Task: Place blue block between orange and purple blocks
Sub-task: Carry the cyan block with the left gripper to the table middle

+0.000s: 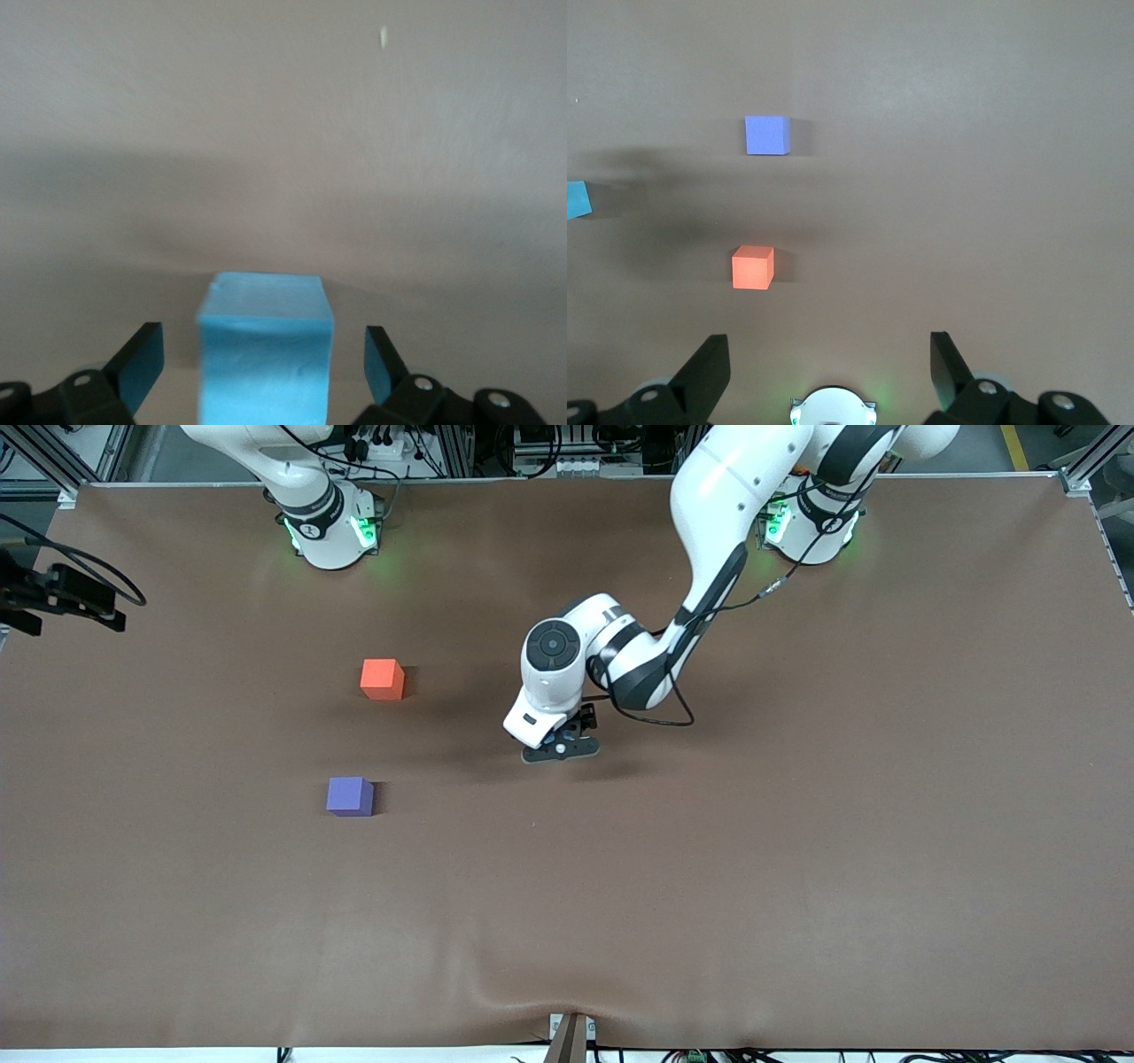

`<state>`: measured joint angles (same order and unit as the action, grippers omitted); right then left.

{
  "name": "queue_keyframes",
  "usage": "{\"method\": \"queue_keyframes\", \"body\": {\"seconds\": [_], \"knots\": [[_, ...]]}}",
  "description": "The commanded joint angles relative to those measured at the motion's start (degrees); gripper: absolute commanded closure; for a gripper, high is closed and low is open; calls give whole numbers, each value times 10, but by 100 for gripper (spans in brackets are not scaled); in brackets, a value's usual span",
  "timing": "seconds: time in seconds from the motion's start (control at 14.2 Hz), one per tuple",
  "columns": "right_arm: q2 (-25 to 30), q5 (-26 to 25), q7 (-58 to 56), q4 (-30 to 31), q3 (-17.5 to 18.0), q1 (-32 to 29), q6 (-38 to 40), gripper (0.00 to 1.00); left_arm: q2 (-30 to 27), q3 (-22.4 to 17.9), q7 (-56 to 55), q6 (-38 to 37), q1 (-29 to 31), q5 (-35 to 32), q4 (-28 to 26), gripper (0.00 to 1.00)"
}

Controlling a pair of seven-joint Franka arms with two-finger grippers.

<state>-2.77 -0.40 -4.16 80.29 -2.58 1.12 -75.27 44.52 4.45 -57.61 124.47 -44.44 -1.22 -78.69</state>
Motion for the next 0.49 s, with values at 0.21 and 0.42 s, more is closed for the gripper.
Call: {"method": "queue_keyframes", "body": {"seconds": [0.21, 0.42], "knots": [[-58, -6, -20, -1, 2, -8, 6, 0, -115, -33, 34, -106, 87, -19, -21, 0], [-64, 12, -2, 0, 16, 13, 4, 0, -158, -32, 107, -164, 172, -27, -23, 0]]}}
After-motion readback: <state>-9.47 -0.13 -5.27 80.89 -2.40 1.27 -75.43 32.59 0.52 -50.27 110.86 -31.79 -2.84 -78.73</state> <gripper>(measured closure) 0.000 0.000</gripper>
